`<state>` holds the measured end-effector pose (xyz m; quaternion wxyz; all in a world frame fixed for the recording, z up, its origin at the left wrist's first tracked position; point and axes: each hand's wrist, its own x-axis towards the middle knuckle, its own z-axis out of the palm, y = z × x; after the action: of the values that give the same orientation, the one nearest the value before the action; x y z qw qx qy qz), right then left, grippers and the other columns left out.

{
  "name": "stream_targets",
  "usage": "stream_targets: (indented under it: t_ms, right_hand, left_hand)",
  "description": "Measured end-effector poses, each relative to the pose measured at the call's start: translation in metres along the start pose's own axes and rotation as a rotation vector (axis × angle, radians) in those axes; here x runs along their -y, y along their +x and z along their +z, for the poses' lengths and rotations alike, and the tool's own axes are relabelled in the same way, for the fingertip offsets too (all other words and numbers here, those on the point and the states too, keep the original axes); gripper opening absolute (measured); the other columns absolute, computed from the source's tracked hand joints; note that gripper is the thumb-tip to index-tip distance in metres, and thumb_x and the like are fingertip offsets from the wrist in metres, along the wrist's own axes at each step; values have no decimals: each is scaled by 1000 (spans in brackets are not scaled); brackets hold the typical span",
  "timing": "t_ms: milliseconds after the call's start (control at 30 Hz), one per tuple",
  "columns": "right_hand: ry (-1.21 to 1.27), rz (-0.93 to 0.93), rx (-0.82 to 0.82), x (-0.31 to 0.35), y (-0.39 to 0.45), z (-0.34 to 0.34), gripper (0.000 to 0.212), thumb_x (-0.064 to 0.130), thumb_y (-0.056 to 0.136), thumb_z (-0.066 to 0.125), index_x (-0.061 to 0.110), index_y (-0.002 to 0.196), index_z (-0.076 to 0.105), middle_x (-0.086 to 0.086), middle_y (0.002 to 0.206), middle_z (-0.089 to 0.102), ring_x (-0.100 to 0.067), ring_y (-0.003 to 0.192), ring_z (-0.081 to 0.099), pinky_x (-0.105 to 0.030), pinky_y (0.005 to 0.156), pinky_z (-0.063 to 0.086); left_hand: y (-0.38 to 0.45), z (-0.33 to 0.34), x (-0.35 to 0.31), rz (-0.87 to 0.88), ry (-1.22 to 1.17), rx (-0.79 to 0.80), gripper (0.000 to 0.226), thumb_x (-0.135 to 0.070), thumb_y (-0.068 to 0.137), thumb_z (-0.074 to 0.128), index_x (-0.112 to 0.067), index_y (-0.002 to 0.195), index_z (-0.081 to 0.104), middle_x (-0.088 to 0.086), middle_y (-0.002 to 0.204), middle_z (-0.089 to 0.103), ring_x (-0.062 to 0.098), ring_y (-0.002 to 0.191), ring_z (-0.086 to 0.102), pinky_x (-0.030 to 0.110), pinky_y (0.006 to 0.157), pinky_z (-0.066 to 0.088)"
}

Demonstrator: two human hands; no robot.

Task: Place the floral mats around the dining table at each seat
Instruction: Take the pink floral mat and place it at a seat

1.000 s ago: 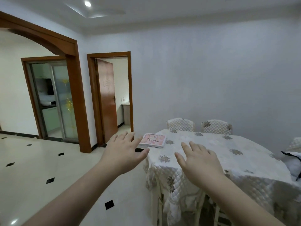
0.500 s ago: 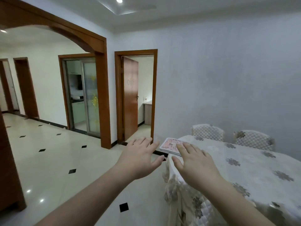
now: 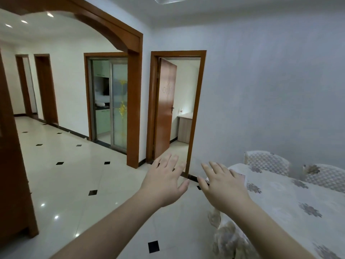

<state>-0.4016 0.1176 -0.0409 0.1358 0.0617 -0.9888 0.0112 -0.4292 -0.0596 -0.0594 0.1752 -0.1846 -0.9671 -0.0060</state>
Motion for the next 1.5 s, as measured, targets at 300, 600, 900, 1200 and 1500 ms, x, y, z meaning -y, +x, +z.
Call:
stream_targets:
  t_ms: [300, 600, 900, 1200, 1500]
  right_hand:
    - [-22, 11, -13, -16, 91, 47, 56, 49, 102, 21, 28, 154, 16, 5, 160, 21, -14, 147, 14, -39, 118, 15]
    - [-5, 96, -40, -108, 202, 94, 54, 47, 102, 20, 27, 152, 21, 3, 160, 23, -19, 147, 16, -43, 118, 16]
    - [-31, 125, -52, -164, 298, 135, 63, 46, 93, 15, 22, 146, 39, -3, 152, 41, -24, 142, 34, -50, 113, 27]
    - [-15, 187, -78, -170, 407, 189, 54, 42, 84, 33, 16, 112, 71, -7, 113, 71, -29, 105, 67, -51, 82, 55]
    - [-3, 251, 11, -160, 519, 221, 67, 47, 93, 0, 26, 155, 13, 1, 162, 15, -19, 149, 12, -41, 118, 15]
  left_hand:
    - [92, 45, 42, -23, 0, 44, 65, -62, 99, 15, -35, 157, 5, -5, 166, -8, 17, 152, -13, 43, 122, -4]
    - [242, 108, 20, 14, -5, 96, 66, -64, 98, 13, -37, 157, 4, -7, 166, -1, 17, 152, -8, 42, 122, -2]
    - [360, 158, 14, 40, -16, 109, 65, -65, 98, 15, -38, 156, 5, -7, 166, -1, 16, 152, -7, 43, 122, -1]
    - [454, 210, 64, 91, -34, 119, 64, -62, 99, 15, -36, 157, 4, -5, 167, 0, 16, 152, -7, 42, 123, 0]
    - [563, 241, 156, 168, -101, 116, 64, -61, 99, 15, -37, 157, 3, -7, 166, -1, 15, 152, -6, 44, 124, 2]
